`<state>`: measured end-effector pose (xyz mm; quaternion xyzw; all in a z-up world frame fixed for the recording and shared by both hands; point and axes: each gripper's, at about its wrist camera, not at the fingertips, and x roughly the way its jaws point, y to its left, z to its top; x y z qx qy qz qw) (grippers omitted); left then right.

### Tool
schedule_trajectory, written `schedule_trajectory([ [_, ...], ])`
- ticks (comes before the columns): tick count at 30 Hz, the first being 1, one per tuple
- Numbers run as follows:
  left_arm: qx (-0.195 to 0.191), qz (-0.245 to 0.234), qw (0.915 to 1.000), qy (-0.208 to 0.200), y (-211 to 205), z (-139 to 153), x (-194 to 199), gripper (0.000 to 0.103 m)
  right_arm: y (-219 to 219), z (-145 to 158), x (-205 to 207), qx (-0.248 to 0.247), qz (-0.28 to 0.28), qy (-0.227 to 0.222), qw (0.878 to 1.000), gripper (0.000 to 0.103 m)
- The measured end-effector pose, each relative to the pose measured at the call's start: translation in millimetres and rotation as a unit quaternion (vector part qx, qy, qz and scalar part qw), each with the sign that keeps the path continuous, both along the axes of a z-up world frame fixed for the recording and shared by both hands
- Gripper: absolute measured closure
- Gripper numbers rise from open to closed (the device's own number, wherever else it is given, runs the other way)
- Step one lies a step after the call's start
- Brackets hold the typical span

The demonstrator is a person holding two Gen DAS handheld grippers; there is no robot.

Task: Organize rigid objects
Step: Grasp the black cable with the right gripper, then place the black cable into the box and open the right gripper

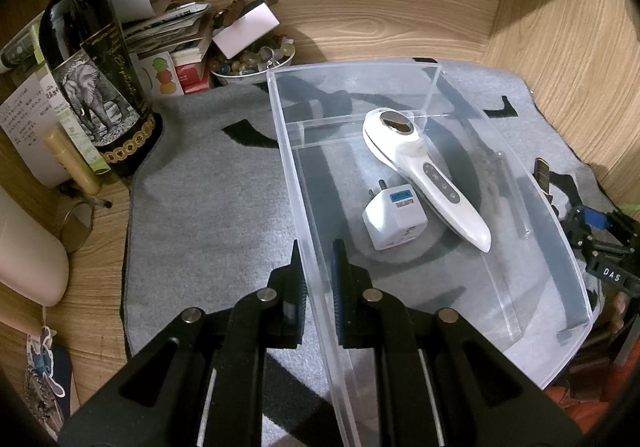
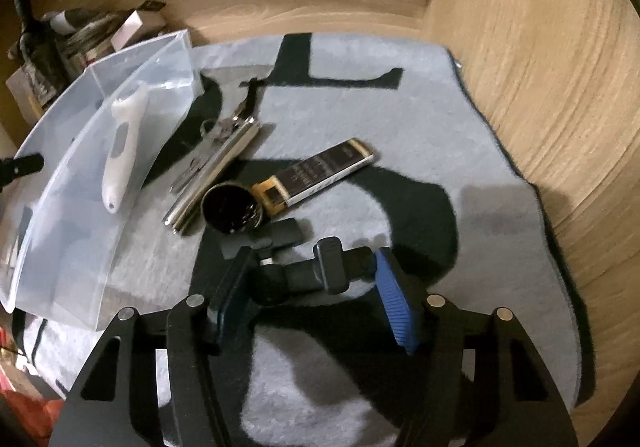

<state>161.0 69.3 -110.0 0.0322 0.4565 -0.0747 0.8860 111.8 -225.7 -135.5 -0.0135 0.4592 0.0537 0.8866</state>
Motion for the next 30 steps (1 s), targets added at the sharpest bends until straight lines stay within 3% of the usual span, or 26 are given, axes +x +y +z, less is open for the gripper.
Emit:
schedule_trajectory([
  [11, 0.000, 0.001, 1.0000, 0.000, -0.8, -0.1, -0.2, 0.092, 5.3, 35.1, 5.9, -0.003, 0.005, -0.049, 0.999, 0.046],
  [21, -0.001, 0.001, 1.0000, 0.000, -0.6, -0.1, 0.2, 0.092, 45.3, 76.6, 24.2, -0.012, 0.069, -0.115, 0.991, 0.046],
  [30, -0.003, 0.004, 1.0000, -0.001, -0.4, -0.6, -0.3, 0.092, 98.0, 88.2, 38.3, -0.014, 0.144, -0.134, 0.980, 0.046],
])
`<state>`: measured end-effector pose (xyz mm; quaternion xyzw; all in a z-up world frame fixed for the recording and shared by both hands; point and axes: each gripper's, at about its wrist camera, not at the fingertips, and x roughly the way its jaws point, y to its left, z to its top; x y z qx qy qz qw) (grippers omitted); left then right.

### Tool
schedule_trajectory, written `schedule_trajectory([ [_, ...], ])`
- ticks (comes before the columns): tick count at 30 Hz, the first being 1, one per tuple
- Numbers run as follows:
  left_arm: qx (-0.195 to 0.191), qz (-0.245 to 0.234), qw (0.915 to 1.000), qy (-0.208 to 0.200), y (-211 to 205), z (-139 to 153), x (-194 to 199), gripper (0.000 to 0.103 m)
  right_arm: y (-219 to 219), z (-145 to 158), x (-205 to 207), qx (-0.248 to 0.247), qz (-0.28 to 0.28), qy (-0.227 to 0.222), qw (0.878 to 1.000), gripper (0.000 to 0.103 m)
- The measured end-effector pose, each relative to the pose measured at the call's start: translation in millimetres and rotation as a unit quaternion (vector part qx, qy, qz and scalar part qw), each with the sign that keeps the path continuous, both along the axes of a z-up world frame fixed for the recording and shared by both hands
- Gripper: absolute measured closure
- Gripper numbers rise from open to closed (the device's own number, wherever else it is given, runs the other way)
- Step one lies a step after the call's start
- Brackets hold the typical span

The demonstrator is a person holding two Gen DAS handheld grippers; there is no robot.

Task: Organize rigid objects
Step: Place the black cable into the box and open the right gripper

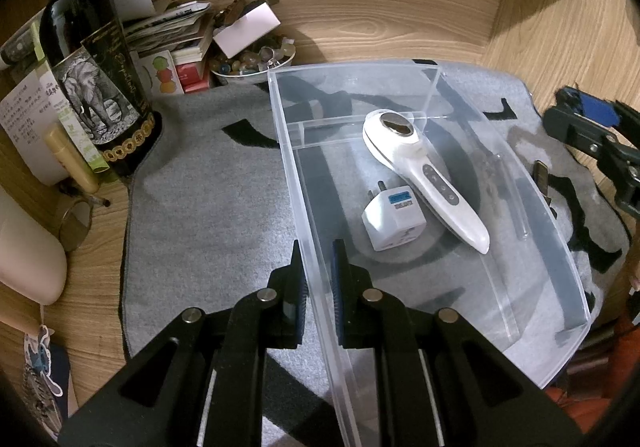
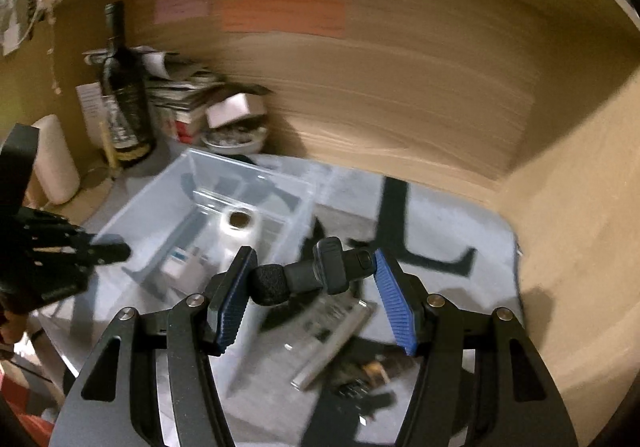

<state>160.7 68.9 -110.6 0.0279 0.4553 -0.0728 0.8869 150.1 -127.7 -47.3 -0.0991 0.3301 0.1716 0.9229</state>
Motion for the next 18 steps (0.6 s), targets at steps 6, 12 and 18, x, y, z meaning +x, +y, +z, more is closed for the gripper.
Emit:
schedule_trajectory([
  [6, 0.002, -0.002, 1.0000, 0.000, 0.7, 0.0, -0.8, 0.092, 28.5, -2.8, 5.2, -0.008, 0.045, 0.008, 0.999, 0.046],
  [12, 0.001, -0.001, 1.0000, 0.000, 0.6, 0.0, -0.8, 0.092, 54.0, -22.1, 8.1, -0.028, 0.082, 0.042, 0.995, 0.046],
  [18, 0.002, -0.001, 1.0000, 0.000, 0.6, 0.0, -0.8, 0.092, 65.9, -37.2, 9.2, -0.042, 0.100, 0.068, 0.992, 0.046],
])
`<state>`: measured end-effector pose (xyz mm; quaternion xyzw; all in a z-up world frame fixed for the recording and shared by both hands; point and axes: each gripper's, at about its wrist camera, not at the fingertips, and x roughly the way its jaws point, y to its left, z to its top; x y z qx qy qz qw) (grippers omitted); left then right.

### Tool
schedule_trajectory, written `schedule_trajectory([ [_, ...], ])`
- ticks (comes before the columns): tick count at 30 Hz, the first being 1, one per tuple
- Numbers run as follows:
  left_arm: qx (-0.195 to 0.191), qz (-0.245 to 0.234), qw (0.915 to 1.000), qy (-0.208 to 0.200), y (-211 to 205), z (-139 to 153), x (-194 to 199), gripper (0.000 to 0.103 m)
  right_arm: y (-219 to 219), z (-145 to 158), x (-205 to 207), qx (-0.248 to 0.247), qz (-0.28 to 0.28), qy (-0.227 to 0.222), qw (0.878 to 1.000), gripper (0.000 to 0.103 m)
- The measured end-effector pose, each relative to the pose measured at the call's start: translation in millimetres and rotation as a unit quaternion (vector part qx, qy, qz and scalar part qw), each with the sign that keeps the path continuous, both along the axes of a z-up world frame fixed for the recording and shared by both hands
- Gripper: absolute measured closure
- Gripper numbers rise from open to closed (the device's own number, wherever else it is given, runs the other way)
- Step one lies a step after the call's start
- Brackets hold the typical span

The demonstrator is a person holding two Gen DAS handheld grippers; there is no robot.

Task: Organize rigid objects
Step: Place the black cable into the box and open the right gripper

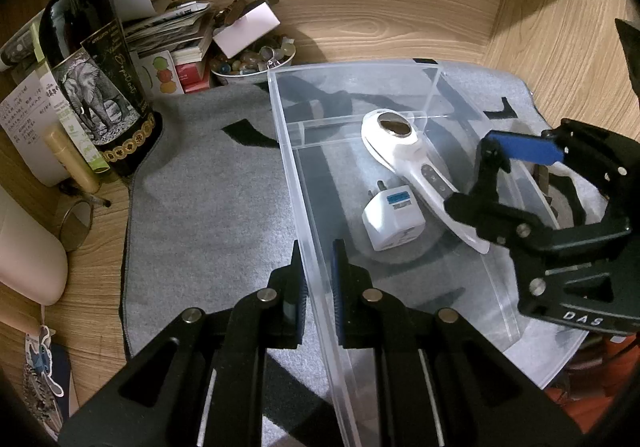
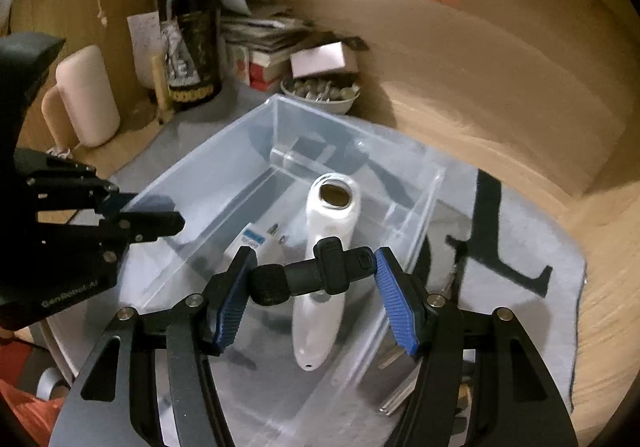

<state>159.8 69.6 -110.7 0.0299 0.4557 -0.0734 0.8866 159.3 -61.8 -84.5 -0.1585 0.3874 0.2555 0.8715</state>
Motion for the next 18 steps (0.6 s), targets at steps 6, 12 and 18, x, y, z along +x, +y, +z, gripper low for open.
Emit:
schedule_trajectory([
  [6, 0.000, 0.000, 1.0000, 0.000, -0.1, 0.1, -0.1, 0.092, -2.0, 1.9, -0.5, 0.009, -0.001, 0.001, 1.000, 0.042],
  [12, 0.000, 0.000, 1.0000, 0.000, -0.2, 0.0, 0.0, 0.092, -13.0, 17.6, -6.7, 0.016, -0.013, -0.028, 0.999, 0.038],
  [18, 0.001, 0.000, 1.0000, 0.000, 0.1, 0.0, 0.0, 0.092, -39.4, 34.6, -6.7, 0.028, -0.055, -0.052, 0.997, 0.037],
])
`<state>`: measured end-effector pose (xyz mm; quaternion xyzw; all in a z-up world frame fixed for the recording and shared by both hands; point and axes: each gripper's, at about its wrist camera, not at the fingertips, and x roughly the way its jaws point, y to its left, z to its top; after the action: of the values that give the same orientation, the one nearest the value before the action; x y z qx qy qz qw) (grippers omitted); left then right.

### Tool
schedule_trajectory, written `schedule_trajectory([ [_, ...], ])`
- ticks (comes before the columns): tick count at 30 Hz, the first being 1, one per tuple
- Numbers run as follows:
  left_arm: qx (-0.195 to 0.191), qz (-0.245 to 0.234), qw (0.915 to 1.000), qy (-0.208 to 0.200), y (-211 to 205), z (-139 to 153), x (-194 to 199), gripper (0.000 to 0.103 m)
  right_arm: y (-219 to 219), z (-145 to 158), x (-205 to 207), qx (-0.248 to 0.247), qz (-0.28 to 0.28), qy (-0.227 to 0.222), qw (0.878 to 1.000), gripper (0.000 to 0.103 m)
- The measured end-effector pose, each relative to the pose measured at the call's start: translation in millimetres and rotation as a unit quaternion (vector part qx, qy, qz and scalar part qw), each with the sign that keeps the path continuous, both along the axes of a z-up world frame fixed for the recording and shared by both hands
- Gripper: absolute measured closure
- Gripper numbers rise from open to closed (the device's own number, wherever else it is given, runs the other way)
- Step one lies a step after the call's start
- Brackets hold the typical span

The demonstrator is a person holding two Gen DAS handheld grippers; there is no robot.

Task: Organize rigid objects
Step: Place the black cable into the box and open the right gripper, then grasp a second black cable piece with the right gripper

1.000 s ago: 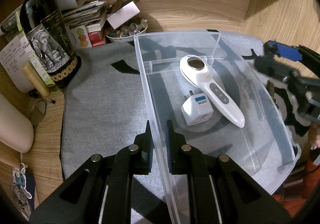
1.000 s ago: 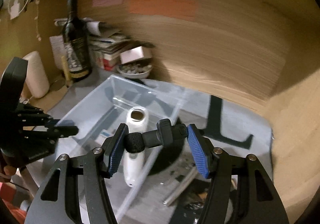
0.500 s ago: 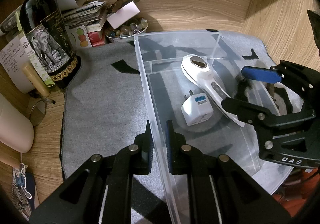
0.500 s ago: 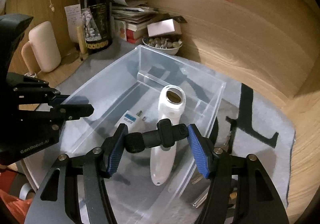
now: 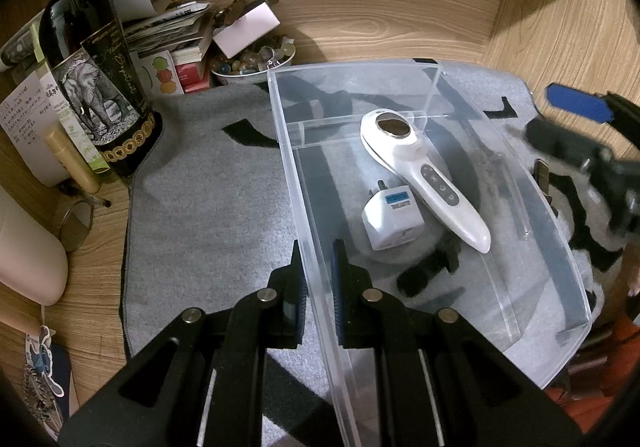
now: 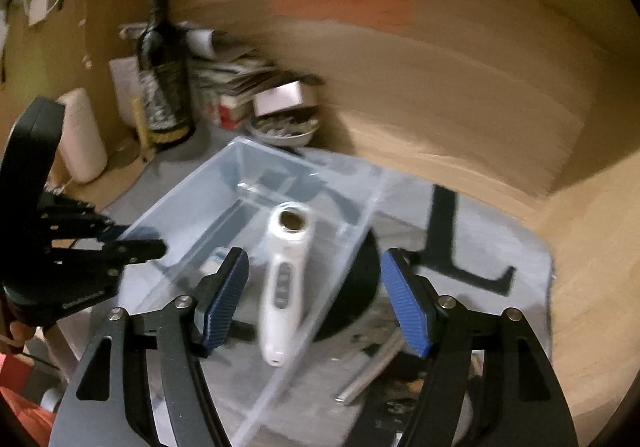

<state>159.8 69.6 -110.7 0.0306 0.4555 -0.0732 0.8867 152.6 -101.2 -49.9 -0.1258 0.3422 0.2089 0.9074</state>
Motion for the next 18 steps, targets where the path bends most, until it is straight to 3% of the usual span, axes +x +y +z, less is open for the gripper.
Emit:
schedule_trajectory([
  [10, 0.001, 0.000, 1.0000, 0.000, 0.4, -0.4, 0.4, 0.092, -76.4, 10.9, -3.0, -0.009, -0.114, -0.016, 0.993, 0.037],
  [18, -0.001, 0.004, 1.0000, 0.000, 2.2, -1.0, 0.0, 0.092, -123.2, -18.0, -7.9, 0.007, -0.170, 0.046, 0.984, 0.037],
])
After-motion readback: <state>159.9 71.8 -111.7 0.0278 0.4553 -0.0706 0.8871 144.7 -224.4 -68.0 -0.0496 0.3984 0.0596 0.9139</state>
